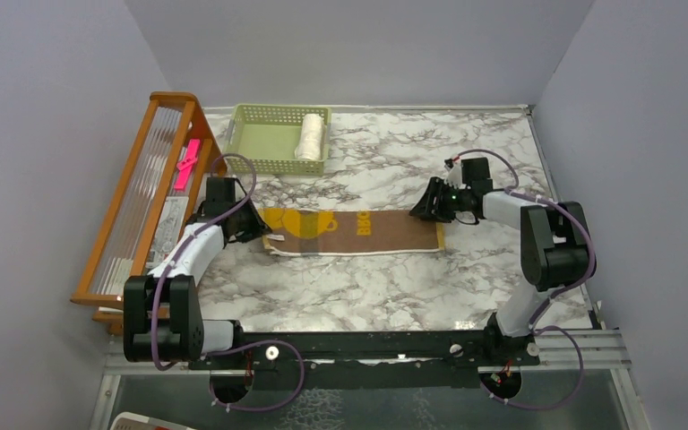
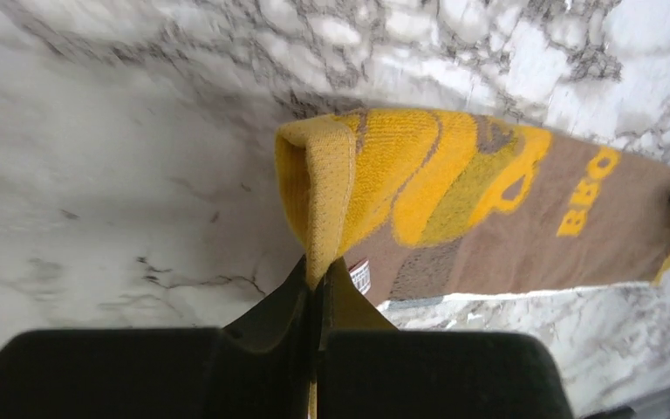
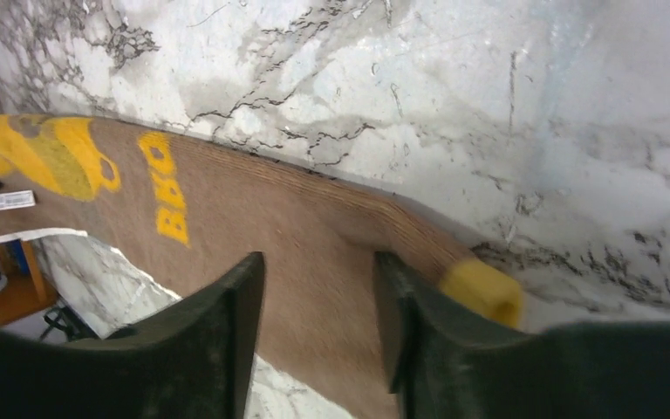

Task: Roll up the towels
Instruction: Fold the towel at the center of the board.

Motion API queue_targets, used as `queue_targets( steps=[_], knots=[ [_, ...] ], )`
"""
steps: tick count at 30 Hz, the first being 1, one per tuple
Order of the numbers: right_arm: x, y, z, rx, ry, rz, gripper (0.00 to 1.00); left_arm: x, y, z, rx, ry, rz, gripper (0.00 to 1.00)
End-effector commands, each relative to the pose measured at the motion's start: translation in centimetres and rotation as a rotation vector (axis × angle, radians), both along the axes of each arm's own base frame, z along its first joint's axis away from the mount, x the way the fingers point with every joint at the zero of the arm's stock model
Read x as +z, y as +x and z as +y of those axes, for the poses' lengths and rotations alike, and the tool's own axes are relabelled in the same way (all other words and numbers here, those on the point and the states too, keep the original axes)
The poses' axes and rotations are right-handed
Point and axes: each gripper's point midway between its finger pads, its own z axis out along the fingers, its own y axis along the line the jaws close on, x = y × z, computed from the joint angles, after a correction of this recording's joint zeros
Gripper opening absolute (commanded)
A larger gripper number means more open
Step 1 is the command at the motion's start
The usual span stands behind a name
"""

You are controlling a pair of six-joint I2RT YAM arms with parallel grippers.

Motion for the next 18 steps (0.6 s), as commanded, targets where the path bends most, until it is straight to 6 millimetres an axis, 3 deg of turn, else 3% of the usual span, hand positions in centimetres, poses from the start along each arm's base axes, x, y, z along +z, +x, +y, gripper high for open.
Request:
queue_targets(
  steps=[1, 4, 7, 10, 14, 18],
  knots=[
    [2.2, 0.4, -0.9, -0.003, -0.091, -0.087, 0.55, 2.8, -0.4, 4.0, -0.005, 0.242, 0.023, 0.00],
    [4.1, 0.8, -1.1, -0.009, -0.122, -0.143, 0.82, 3.6, -0.6, 5.3, 0.011, 0.314, 0.034, 0.00],
    [5.9, 1.2, -1.4, -0.018, -0.138, -0.180, 0.83, 4.3, -0.8, 6.3, 0.030, 0.385, 0.055, 0.00],
    [7.2, 1.5, -1.5, -0.017, -0.149, -0.201, 0.83, 5.4, -0.5, 6.1, 0.006, 0.449, 0.074, 0.00],
    [8.2, 1.4, -1.4, -0.014, -0.145, -0.209, 0.83, 6.5, 0.0, 3.7, -0.074, 0.528, 0.103, 0.00],
    [8.4, 0.8, -1.2, -0.008, -0.132, -0.205, 0.83, 7.2, 0.8, -0.8, -0.186, 0.586, 0.098, 0.00]
  ],
)
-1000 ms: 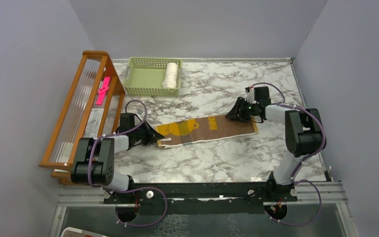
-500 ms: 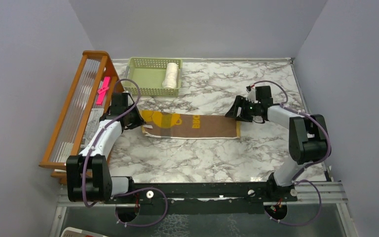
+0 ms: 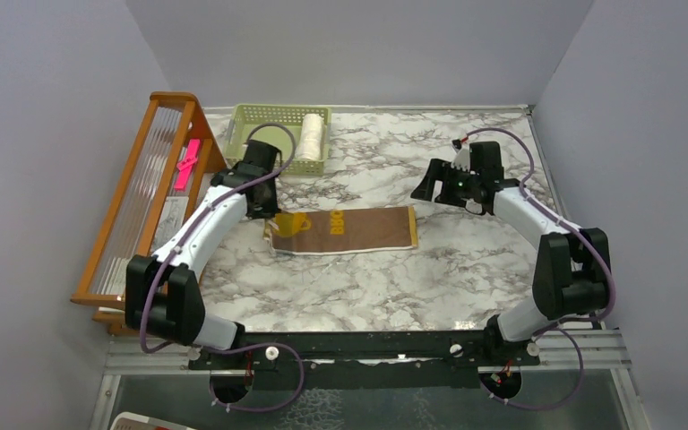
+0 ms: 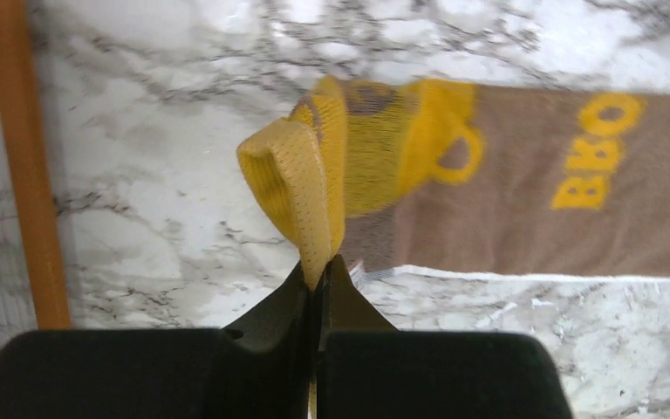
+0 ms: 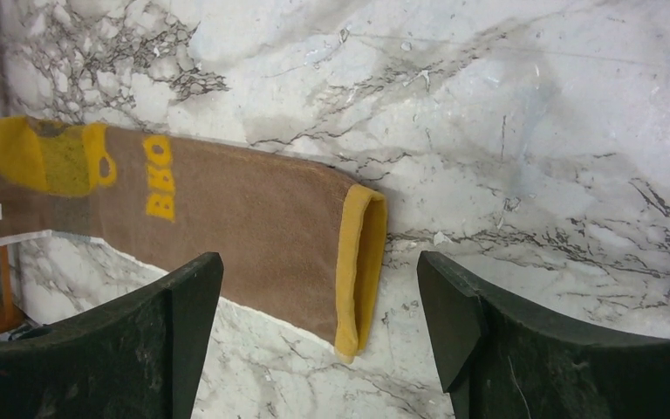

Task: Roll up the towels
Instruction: Fold the towel at the center of the board.

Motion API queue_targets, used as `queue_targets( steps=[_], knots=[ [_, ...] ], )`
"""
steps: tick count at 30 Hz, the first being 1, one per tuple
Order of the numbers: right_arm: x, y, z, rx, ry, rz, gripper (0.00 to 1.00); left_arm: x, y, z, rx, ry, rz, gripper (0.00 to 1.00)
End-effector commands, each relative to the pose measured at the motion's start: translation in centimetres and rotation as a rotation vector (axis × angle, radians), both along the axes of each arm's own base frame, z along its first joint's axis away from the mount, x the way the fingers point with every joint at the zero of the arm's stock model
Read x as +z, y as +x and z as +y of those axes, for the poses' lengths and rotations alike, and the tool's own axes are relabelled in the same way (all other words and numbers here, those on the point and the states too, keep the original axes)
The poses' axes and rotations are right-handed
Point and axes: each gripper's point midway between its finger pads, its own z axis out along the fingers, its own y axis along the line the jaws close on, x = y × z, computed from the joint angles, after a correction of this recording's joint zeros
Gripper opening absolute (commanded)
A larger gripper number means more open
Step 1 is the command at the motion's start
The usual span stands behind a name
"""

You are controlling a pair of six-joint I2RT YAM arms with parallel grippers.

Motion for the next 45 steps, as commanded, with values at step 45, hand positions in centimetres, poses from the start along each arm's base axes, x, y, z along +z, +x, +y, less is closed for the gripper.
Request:
queue_targets(
  steps=[45],
  knots=[
    [1.6, -3.8, -3.8, -0.180, -0.060, -0.020, 0.84, -0.9, 2.2, -30.1, -0.484, -0.287, 0.227, 0.00]
  ],
)
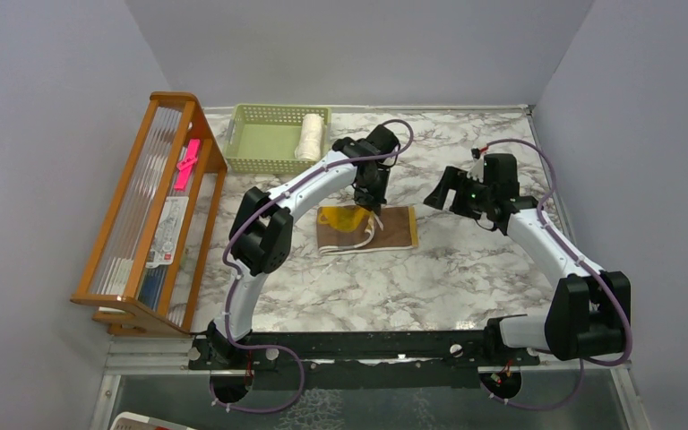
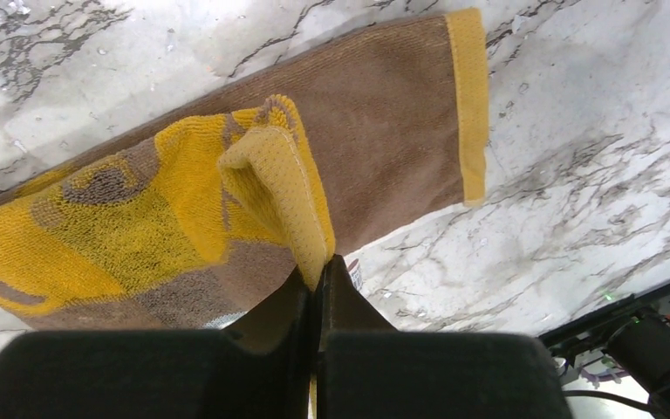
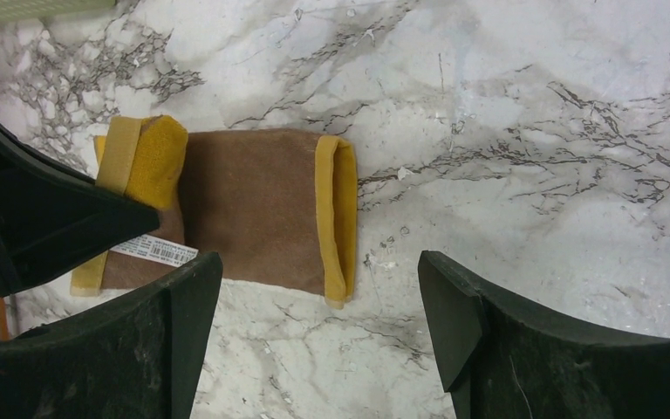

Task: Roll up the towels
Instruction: Fold the towel at the center of the board.

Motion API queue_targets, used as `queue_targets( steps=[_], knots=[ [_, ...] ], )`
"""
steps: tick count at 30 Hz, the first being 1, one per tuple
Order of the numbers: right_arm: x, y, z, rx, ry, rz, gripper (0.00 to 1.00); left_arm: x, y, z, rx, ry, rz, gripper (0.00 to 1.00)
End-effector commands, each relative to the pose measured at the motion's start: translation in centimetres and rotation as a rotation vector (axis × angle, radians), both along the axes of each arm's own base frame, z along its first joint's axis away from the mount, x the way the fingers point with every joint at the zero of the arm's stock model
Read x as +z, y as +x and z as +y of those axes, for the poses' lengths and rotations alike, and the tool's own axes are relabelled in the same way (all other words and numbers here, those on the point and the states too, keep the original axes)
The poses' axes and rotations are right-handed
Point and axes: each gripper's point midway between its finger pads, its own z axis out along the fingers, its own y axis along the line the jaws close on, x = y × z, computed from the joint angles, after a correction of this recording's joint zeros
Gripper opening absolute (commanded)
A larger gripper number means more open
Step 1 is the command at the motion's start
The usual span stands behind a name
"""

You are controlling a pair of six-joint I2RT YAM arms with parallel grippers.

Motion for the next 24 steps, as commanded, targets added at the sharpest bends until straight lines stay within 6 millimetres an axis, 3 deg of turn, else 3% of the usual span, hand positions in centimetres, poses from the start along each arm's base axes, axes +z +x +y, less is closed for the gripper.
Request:
queue_targets(
  steps=[1, 10, 17, 21, 24],
  knots=[
    [-0.4, -0.3, -0.7, -0.030, -0.024, -0.002, 0.84, 1.2, -0.1, -2.1, 0.010, -0.082, 0.015, 0.00],
    [-0.7, -0.5, -0.7, -0.028, -0.020, 0.000, 0.84, -0.2, 0.5, -2.9, 0.066, -0.119, 0.005, 0.00],
    [-1.1, -0.7, -0.9, -0.031, -0.018, 0.004, 0.84, -2.0, -0.1, -3.7, 0.093, -0.167, 0.044, 0.00],
    [-1.4, -0.8, -1.0, -0.034, -0.021, 0.007, 0.85, -2.4, -1.1, -4.7, 0.080, -0.229, 0.068, 0.20],
    [-1.6, -0.8, -1.1, -0.038, -0.024, 0.010, 0.85, -0.3, -1.4, -6.2, 0.060, -0.377, 0.028, 0.38]
  ],
)
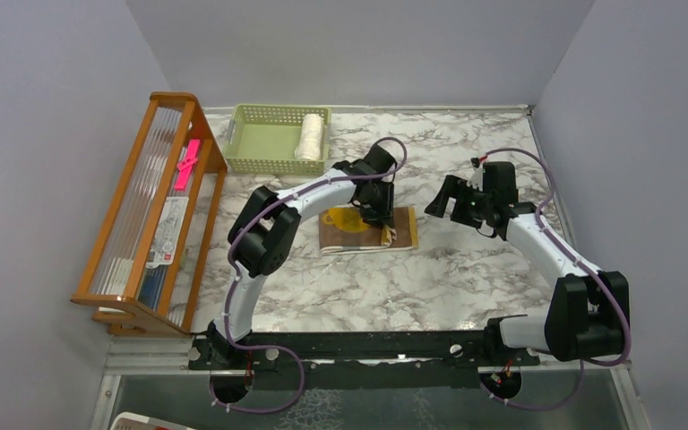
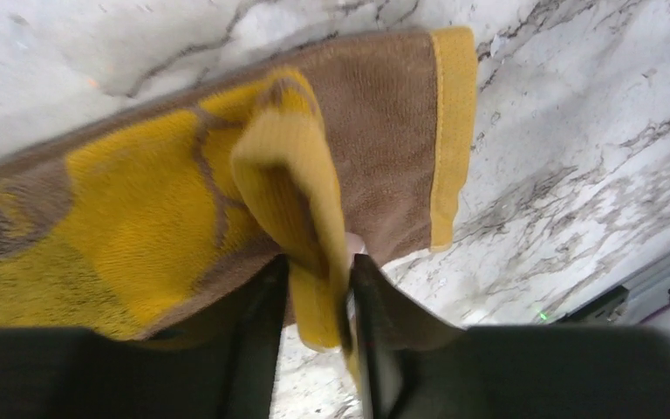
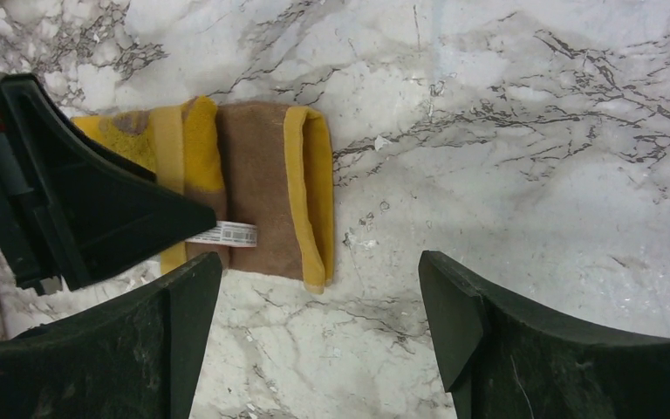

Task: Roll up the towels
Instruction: Fold the towel at the center of the board.

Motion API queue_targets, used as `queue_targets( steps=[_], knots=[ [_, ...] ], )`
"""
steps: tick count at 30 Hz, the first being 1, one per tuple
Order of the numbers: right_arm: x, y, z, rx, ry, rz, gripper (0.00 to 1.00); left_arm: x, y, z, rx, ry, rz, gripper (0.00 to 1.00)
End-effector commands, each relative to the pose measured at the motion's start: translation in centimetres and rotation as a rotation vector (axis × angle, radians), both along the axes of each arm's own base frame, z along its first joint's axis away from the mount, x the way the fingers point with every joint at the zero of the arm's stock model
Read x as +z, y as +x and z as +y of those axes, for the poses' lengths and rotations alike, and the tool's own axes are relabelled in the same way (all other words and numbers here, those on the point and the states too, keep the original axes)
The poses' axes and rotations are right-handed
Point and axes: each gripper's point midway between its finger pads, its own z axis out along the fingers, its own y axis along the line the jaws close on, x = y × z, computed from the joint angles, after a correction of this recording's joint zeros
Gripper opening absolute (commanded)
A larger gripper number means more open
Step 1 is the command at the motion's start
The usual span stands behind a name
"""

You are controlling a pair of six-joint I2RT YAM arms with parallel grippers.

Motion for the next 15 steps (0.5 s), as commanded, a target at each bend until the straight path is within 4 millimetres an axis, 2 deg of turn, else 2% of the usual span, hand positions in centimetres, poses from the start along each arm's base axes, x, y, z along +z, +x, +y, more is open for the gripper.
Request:
queue_targets(
  steps=[1, 3, 4, 6, 8, 9, 11, 13, 15],
  knots=[
    [0.6, 0.6, -0.7, -0.029, -0.018, -0.043, 0.85, 5.5, -0.6, -3.9, -0.041, -0.297, -0.099, 0.45],
    [0.9, 0.8, -1.0, -0.036, -0.030, -0.054, 0.85, 9.3, 0.1, -4.4, -0.049, -0.423, -0.205, 0.64],
    [1.2, 0.9, -1.2, -0.043, -0.040, -0.067, 0.85, 11.7, 0.7, -4.5, -0.050, -0.499, -0.267, 0.68],
    [2.4, 1.1, -1.5, -0.055, -0.055, -0.112, 0.85, 14.9, 1.4, -2.8, -0.020, -0.589, -0.329, 0.69],
    [3.7, 1.5, -1.7, -0.055, -0.063, -0.175, 0.84, 14.7, 1.9, 0.2, 0.030, -0.595, -0.345, 0.70],
    [4.3, 1.6, -1.4, -0.042, -0.053, -0.202, 0.83, 15.5, 2.0, 2.0, 0.051, -0.597, -0.377, 0.70],
    [5.2, 1.8, -0.4, -0.010, -0.015, -0.239, 0.75, 14.1, 2.3, 5.7, 0.110, -0.562, -0.390, 0.70],
    [6.2, 2.0, 2.2, 0.057, 0.007, -0.276, 0.67, 12.6, 2.4, 9.0, 0.168, -0.537, -0.398, 0.60],
    [6.7, 2.0, 6.4, 0.140, -0.012, -0.303, 0.61, 10.7, 2.2, 11.3, 0.207, -0.502, -0.405, 0.44]
  ],
)
